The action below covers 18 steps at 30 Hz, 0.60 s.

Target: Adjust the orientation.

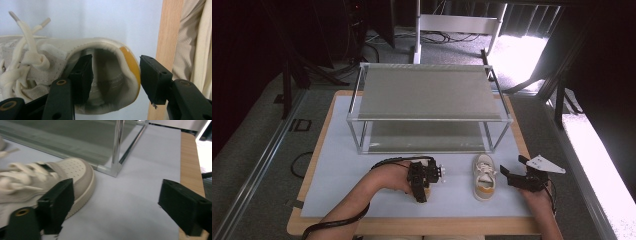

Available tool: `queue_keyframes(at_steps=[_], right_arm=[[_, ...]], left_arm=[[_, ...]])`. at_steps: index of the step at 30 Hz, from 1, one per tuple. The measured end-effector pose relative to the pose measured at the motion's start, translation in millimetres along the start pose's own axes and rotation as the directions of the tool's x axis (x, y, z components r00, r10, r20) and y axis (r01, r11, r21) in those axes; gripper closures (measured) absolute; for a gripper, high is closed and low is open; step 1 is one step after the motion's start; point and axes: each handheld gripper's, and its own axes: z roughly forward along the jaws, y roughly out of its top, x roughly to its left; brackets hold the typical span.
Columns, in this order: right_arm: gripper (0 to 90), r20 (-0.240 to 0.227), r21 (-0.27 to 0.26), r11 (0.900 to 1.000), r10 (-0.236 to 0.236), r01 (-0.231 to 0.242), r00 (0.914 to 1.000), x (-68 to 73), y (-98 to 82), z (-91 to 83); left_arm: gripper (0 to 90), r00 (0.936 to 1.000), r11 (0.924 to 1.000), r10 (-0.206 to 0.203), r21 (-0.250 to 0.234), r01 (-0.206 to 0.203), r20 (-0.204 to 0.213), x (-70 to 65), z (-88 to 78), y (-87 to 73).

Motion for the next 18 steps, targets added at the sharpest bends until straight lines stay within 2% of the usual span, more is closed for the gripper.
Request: queue_keyframes(at_steps=[1, 2, 4, 7, 8, 9, 10, 11, 13, 14, 18], right_arm=[[16.2, -0.026, 0.002, 1.000, 0.006, -0.006, 0.9996, -1.5, 2.3, -2.9], [18.7, -0.074, 0.016, 1.000, 0.019, -0.018, 0.9970, -4.1, 5.3, -4.8], [22.1, -0.148, 0.034, 0.999, 0.027, -0.022, 0.9886, -7.3, 11.7, -9.1], [21.8, -0.177, 0.067, 0.998, -0.003, 0.015, 0.9843, -5.7, 19.4, -11.7], [23.5, -0.203, 0.090, 0.996, -0.005, 0.024, 0.9791, -5.3, 22.8, -11.9], [23.5, -0.203, 0.090, 0.996, -0.005, 0.024, 0.9791, -5.3, 22.8, -11.9], [28.5, -0.252, 0.121, 0.991, -0.031, 0.064, 0.9672, -3.4, 30.8, -14.2], [29.3, -0.254, 0.116, 0.990, -0.047, 0.079, 0.9659, -1.8, 33.9, -16.5], [30.4, -0.284, 0.116, 0.987, -0.078, 0.115, 0.9557, 1.6, 40.9, -21.0], [31.0, -0.284, 0.114, 0.984, -0.098, 0.136, 0.9536, 4.0, 44.6, -23.8], [31.6, -0.336, 0.133, 0.963, -0.179, 0.235, 0.9246, 14.4, 58.8, -31.6]], left_arm=[[44.7, 1.0000, 1.0000, -0.006, 0.004, 0.006, 0.005, -0.2, 0.4, -0.1], [44.6, 1.0000, 1.0000, -0.001, 0.004, 0.001, 0.006, 0.1, 0.6, -0.1], [44.4, 0.9999, 1.0000, -0.003, 0.004, 0.003, 0.010, 0.5, 1.1, 0.2], [43.3, 0.9998, 0.9999, -0.008, 0.008, 0.008, 0.018, 0.2, 2.4, 0.9], [43.1, 0.9997, 0.9999, -0.010, 0.010, 0.010, 0.021, 0.4, 2.8, 1.3], [42.6, 0.9997, 0.9999, -0.010, 0.010, 0.010, 0.021, 0.4, 2.8, 1.3], [41.4, 0.9994, 0.9998, -0.017, 0.007, 0.016, 0.030, 0.1, 3.1, 1.5], [41.3, 0.9995, 0.9998, -0.015, 0.013, 0.014, 0.030, 0.2, 3.1, 1.6], [41.3, 0.9995, 0.9998, -0.015, 0.014, 0.014, 0.029, 0.0, 3.1, 1.7], [41.4, 0.9994, 0.9997, -0.014, 0.021, 0.013, 0.032, 0.1, 3.1, 1.7], [41.6, 0.9995, 0.9995, -0.011, 0.030, 0.011, 0.030, 0.2, 2.9, 2.8]])
